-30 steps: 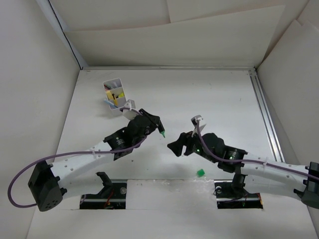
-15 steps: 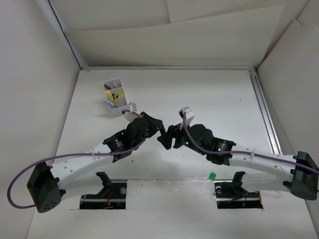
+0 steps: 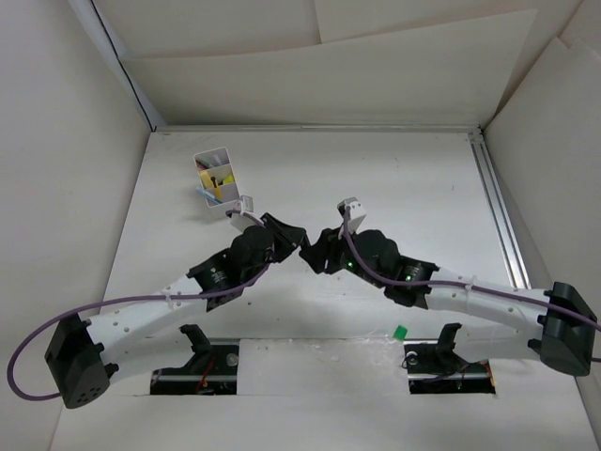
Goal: Sort the stationery into containers
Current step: Place the pen at the center of the board.
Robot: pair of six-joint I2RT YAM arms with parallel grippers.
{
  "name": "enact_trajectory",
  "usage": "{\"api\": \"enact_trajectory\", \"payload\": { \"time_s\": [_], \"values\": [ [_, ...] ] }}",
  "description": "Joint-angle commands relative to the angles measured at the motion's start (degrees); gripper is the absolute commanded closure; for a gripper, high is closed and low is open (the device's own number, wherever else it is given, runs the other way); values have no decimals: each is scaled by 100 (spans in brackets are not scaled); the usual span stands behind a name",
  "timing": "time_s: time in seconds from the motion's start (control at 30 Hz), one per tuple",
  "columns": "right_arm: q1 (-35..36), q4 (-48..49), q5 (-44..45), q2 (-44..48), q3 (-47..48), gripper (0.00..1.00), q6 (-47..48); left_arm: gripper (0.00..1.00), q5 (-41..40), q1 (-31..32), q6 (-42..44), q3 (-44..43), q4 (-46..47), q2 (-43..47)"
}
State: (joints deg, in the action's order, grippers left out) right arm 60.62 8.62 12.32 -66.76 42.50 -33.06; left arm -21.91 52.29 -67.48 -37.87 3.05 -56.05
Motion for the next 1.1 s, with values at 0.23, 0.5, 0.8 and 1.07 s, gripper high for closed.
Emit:
{"api": "enact_trajectory", "payload": {
  "time_s": [0.23,0.5,0.8,1.07],
  "values": [
    [-147,553,-335,-100,118,81,-166,100,126,-9,-98,157,240,191],
    [-200,606,-624,-267,171,63,-289,100,126,-9,-98,210,240,244],
    [-200,773,-836,-417,171,77,-342,100,126,-9,-98,210,293,297],
    [-305,773,-870,4,65,92,-394,94,126,-9,-46,210,293,297]
  ]
}}
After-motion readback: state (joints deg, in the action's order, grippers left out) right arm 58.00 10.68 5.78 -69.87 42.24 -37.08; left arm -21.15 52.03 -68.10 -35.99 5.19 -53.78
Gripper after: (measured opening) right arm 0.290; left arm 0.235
